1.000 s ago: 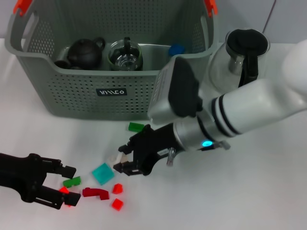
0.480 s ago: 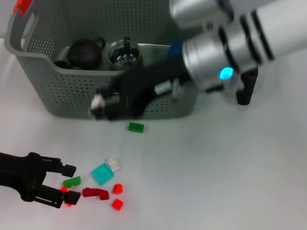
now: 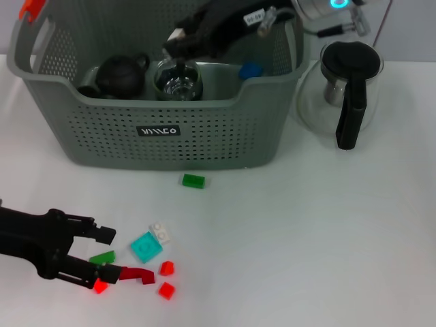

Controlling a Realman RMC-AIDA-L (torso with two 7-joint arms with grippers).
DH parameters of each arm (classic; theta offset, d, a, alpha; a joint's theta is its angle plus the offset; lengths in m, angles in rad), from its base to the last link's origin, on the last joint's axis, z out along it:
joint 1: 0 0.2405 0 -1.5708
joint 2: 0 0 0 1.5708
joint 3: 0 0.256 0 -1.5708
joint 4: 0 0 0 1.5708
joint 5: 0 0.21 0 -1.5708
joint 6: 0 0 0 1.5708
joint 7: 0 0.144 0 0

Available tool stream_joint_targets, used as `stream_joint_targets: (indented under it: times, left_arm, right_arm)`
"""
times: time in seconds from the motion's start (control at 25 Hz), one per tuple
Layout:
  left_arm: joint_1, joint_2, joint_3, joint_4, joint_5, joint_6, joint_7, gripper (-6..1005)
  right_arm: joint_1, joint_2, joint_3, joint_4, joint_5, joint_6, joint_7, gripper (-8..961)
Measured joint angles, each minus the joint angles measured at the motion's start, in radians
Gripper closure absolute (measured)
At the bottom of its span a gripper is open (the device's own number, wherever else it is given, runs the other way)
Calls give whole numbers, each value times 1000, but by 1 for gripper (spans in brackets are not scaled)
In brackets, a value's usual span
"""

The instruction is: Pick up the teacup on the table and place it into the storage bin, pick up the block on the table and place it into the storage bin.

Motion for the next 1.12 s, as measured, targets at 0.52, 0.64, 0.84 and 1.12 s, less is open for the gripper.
stream_joint_targets:
  times: [0.52, 0.64, 0.84, 1.12]
  left_arm:
    - [-19, -8, 0, 0, -14, 1, 0, 143]
    - [-24, -8, 0, 0, -14, 0, 0, 143]
    - [-27, -8, 0, 0, -14, -4, 0, 143]
    - [-29, -8, 0, -4, -11, -1, 0, 143]
  right_arm:
    - [54, 6, -2, 231, -137, 265, 7, 529]
    - [55, 7, -1, 243, -139, 279, 18, 529]
    - [51, 4, 5, 245, -139, 281, 21, 528]
    - [44, 5, 6, 235, -137, 295, 18, 427]
